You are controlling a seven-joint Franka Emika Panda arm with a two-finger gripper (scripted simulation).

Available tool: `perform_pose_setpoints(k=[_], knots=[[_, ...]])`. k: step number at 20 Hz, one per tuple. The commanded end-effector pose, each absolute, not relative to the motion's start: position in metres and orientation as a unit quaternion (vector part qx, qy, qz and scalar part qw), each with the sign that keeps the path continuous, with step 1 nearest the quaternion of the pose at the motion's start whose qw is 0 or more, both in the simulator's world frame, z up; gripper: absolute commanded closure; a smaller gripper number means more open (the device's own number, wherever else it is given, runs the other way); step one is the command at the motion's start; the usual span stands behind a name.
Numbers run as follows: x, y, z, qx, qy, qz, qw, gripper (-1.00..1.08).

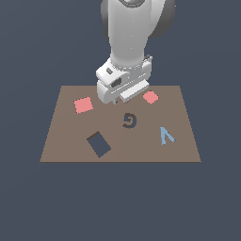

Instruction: Insert a designated object into the corresponding slot on a board.

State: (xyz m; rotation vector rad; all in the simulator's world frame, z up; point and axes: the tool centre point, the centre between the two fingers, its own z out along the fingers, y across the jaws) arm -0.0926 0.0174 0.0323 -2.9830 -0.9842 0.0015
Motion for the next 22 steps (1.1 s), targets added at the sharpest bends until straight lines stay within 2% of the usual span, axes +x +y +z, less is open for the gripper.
perform_pose_setpoints(k=[1,2,22], knots=[[-0.0924,0.0176,0.0299,-0.950,-0.314,0.000,0.000,-0.92],[-0.0924,0.0176,0.0299,-0.950,-0.314,0.000,0.000,1.08],[-0.0864,0.0214,0.0312,-0.958,-0.286,0.000,0.000,1.08]])
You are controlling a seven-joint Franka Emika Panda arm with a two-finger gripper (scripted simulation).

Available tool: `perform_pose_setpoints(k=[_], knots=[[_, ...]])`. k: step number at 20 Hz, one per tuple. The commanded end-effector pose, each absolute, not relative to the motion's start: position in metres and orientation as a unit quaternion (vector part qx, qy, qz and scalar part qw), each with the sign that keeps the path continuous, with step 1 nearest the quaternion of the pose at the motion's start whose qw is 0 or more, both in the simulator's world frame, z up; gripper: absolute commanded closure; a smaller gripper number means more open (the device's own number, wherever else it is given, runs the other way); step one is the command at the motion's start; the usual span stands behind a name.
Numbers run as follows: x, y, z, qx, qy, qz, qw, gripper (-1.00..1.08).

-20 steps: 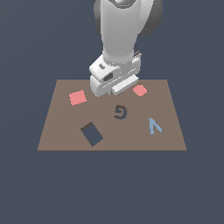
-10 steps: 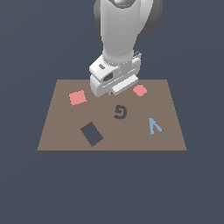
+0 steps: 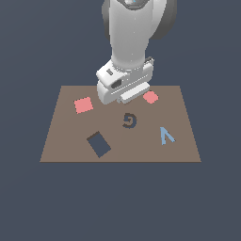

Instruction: Insert a designated object into the corresponding slot on a board.

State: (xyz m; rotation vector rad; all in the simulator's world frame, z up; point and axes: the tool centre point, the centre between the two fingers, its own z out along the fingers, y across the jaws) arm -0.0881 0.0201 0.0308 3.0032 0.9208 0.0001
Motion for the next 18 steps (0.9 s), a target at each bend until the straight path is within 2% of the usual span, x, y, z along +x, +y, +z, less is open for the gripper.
perform_pose_setpoints(k=[1,18], knots=[[-0.085,0.022,0.031,0.960,0.279,0.000,0.000,1.08],[-0.031,0.041,0.037,0.998,0.055,0.000,0.000,1.08]])
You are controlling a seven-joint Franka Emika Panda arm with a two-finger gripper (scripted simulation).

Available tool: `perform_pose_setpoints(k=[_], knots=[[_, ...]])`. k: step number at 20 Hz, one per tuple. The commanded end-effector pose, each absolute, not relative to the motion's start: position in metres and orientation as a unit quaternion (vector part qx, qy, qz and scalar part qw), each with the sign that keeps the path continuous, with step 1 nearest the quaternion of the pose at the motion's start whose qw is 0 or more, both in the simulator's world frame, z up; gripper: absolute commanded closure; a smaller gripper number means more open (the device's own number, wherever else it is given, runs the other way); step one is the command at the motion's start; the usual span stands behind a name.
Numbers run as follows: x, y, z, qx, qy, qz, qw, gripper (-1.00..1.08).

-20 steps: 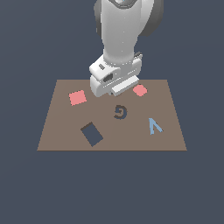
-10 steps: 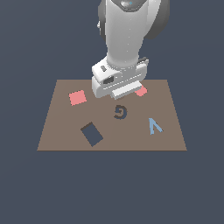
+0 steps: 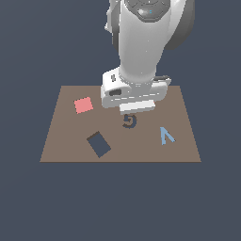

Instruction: Insert a designated object into the corresponding slot on a board.

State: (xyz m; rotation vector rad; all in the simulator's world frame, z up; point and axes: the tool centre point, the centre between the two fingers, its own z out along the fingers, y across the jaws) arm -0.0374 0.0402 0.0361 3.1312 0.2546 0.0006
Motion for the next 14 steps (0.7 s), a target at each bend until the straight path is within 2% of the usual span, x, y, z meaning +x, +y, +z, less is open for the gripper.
perform_pose_setpoints(k=[1,14], knots=[[-0.027,0.041,0.037,0.999,0.039,0.000,0.000,1.08],[0.007,0.036,0.040,0.996,-0.094,0.000,0.000,1.08]])
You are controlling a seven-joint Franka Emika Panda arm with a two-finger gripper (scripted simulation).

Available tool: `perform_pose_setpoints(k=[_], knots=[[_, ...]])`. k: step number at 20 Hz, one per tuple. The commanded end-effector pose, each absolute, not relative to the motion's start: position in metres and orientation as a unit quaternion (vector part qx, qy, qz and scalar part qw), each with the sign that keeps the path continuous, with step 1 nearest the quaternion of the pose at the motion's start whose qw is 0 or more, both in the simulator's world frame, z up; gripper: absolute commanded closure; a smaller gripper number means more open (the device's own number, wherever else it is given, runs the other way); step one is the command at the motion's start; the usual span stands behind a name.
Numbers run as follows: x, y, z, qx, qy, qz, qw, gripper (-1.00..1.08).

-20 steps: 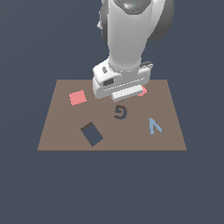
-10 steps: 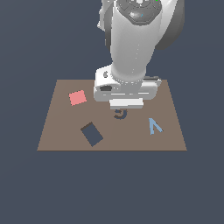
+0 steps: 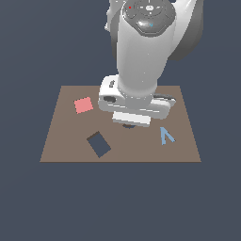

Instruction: Insert a designated object into the corresponding slot on a board.

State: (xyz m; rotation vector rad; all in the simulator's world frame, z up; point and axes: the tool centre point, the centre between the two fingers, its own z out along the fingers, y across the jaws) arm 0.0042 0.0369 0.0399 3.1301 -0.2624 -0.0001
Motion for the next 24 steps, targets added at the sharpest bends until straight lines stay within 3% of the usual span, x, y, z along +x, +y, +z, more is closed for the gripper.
perform_pose_setpoints(k=[1,14,15,24], knots=[[0.008,0.036,0.040,0.995,-0.099,0.000,0.000,1.08],[0.011,0.035,0.030,0.994,-0.111,0.000,0.000,1.08],[0.011,0.035,0.030,0.994,-0.111,0.000,0.000,-0.92],[0.011,0.035,0.030,0.994,-0.111,0.000,0.000,-0.92]])
